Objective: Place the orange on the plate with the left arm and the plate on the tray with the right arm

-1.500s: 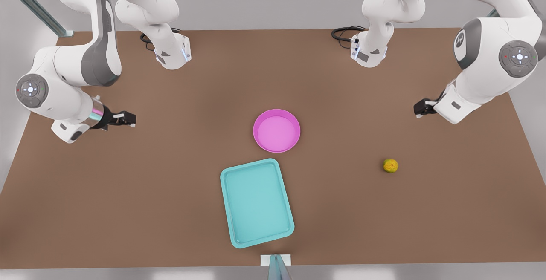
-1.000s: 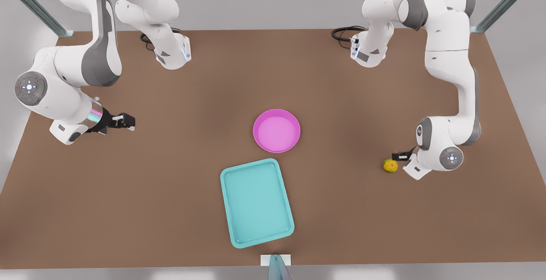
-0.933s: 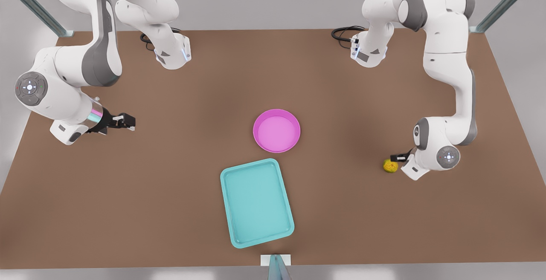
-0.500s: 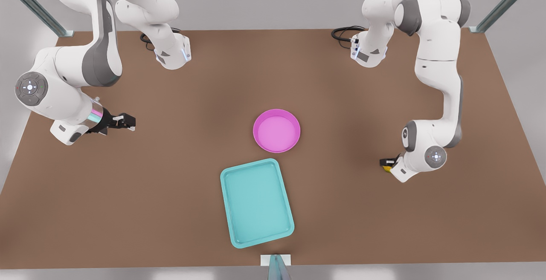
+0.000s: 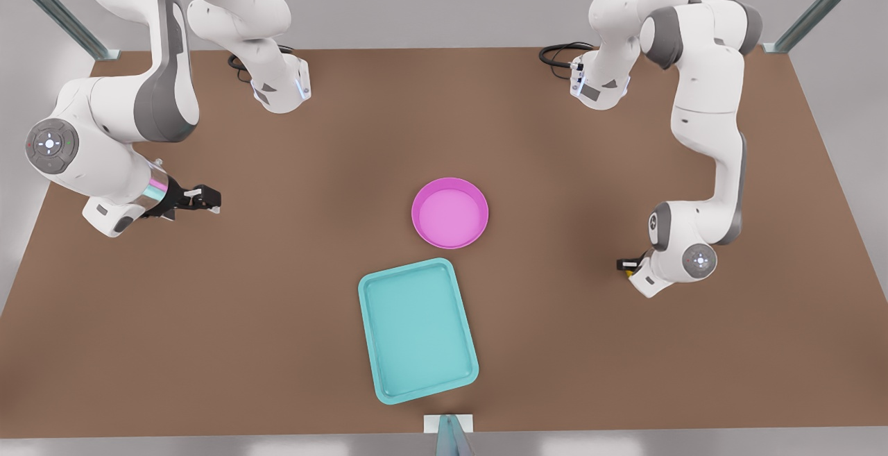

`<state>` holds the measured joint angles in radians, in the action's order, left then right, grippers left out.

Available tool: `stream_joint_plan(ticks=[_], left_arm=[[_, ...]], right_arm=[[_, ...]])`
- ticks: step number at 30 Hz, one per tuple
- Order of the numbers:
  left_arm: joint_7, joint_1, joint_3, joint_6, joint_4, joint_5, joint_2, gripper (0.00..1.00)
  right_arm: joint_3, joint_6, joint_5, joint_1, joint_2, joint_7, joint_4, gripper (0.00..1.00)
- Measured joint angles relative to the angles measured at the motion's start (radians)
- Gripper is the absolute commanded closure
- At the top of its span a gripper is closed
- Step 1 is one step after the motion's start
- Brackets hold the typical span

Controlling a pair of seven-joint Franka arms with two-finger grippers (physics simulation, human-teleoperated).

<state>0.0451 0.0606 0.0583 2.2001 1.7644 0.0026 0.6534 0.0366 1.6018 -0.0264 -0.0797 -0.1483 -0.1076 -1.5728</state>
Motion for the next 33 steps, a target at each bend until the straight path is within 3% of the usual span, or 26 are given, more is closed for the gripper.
stream_joint_plan(ticks=[2, 5, 9, 15, 16, 17, 18, 21, 24, 29, 32, 33], left_arm=[[-0.022, 0.089, -0.009, -0.047, -0.070, -0.001, -0.034, 0.47], [-0.089, 0.342, -0.015, -0.178, -0.287, -0.005, -0.035, 0.46], [-0.212, 0.605, -0.016, -0.288, -0.385, -0.035, 0.027, 0.45], [-0.375, 0.667, -0.033, -0.363, -0.457, -0.096, 0.109, 0.44], [-0.399, 0.673, -0.038, -0.372, -0.458, -0.110, 0.114, 0.29], [-0.422, 0.677, -0.044, -0.379, -0.457, -0.124, 0.121, 0.06], [-0.444, 0.679, -0.050, -0.386, -0.456, -0.133, 0.131, 0.00], [-0.502, 0.682, -0.054, -0.414, -0.459, -0.151, 0.135, 0.00], [-0.533, 0.586, 0.083, -0.543, -0.469, -0.164, -0.015, 0.00], [-0.442, 0.465, 0.512, -0.754, -0.604, -0.175, -0.118, 0.00], [-0.368, 0.453, 0.582, -0.831, -0.611, -0.177, -0.178, 0.00], [-0.346, 0.434, 0.545, -0.851, -0.604, -0.176, -0.215, 0.00]], right_arm=[[0.000, 0.000, 0.000, 0.000, 0.000, 0.000, 0.000, 0.00], [0.000, -0.001, 0.000, 0.000, 0.000, 0.000, 0.000, 0.00], [0.000, -0.001, 0.000, 0.000, 0.000, -0.001, 0.000, 0.00], [-0.001, -0.002, 0.000, 0.000, -0.001, -0.001, -0.007, 0.00], [-0.003, -0.002, -0.001, 0.001, -0.005, -0.001, -0.015, 0.00], [-0.010, -0.001, -0.001, 0.002, -0.009, -0.001, -0.024, 0.00], [-0.014, 0.000, -0.001, -0.001, -0.011, -0.001, -0.028, 0.00], [-0.018, -0.001, -0.003, -0.007, -0.016, -0.002, -0.030, 0.00], [-0.043, 0.014, -0.054, -0.034, -0.072, -0.001, -0.080, 0.00], [-0.072, 0.301, -0.278, -0.300, 0.023, 0.020, -0.508, 0.00], [-0.079, 0.512, -0.375, -0.428, 0.028, 0.041, -0.649, 0.00], [-0.080, 0.572, -0.396, -0.443, 0.014, 0.047, -0.664, 0.00]])
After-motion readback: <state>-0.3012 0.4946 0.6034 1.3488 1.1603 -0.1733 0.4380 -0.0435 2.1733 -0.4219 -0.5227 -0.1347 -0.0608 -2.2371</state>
